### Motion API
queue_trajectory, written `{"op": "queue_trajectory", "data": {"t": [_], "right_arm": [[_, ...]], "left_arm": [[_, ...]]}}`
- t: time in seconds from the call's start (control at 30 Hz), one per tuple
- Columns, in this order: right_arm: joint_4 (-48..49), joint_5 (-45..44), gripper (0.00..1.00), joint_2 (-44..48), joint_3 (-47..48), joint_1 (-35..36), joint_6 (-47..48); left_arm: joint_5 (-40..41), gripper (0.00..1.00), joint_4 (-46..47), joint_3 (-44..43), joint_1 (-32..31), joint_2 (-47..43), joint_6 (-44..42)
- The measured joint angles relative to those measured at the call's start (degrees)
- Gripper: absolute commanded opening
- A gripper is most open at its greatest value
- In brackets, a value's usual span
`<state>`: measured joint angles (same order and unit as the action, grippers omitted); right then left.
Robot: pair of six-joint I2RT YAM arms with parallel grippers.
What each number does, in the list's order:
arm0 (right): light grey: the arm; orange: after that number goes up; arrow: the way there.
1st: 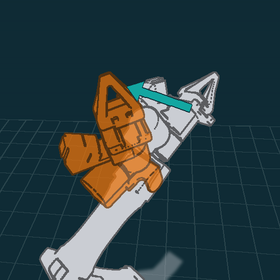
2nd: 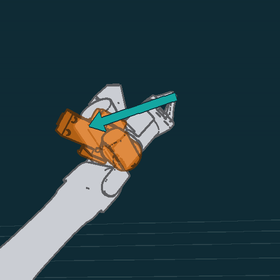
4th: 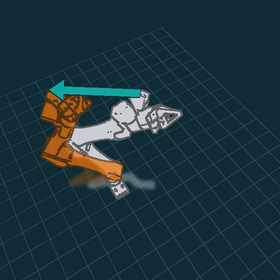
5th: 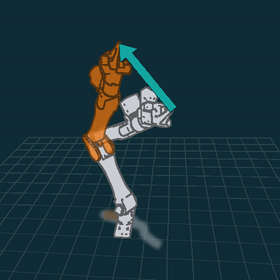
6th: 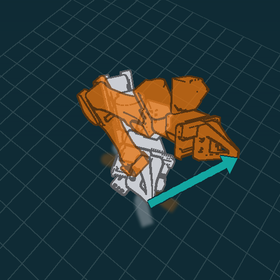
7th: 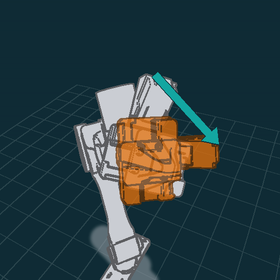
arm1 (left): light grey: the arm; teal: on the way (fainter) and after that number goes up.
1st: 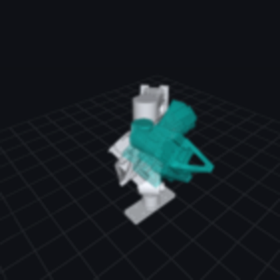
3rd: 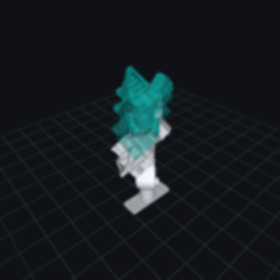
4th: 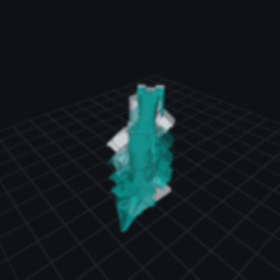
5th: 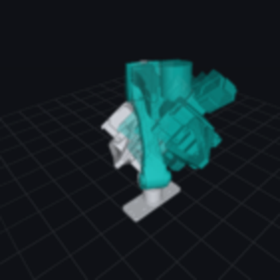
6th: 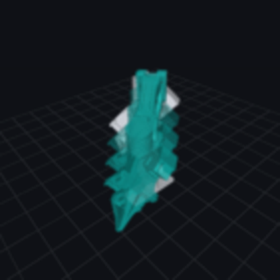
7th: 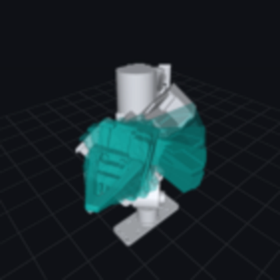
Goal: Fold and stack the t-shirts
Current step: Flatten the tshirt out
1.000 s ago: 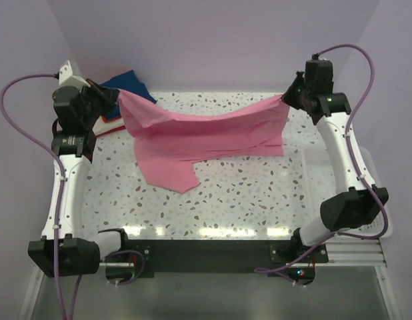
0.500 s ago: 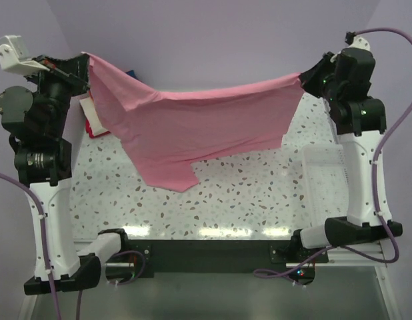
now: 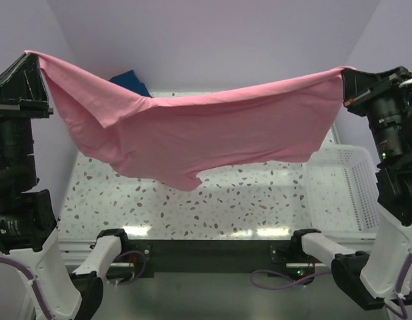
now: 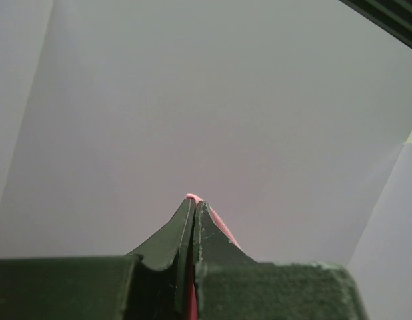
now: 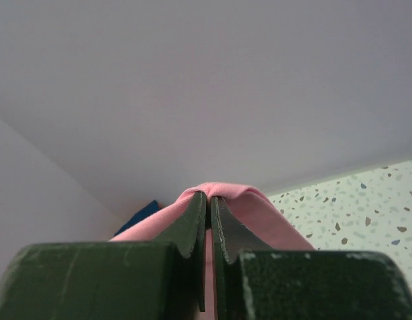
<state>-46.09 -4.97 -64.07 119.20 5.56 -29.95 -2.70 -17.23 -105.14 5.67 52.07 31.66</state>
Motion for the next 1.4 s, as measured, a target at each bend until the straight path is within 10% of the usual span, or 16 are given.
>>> {"op": "queue_trajectory", "data": {"t": [0.77, 1.1, 1.4], "right_arm": [[16.5, 1.8, 0.0, -22.5, -10.3, 0.0, -0.9], [25.2, 2.5, 0.0, -42.6, 8.3, 0.0, -0.7], [37.2, 1.3, 0.0, -40.5, 2.8, -0.3, -0.7]], "left_arm": [[-4.9, 0.0, 18.9, 4.2, 0.0, 26.5, 3.2], [-10.7, 0.0, 22.2, -33.2, 0.0, 64.2, 6.3], [-12.3, 0.0, 34.7, -31.5, 1.6, 64.8, 6.9]]}}
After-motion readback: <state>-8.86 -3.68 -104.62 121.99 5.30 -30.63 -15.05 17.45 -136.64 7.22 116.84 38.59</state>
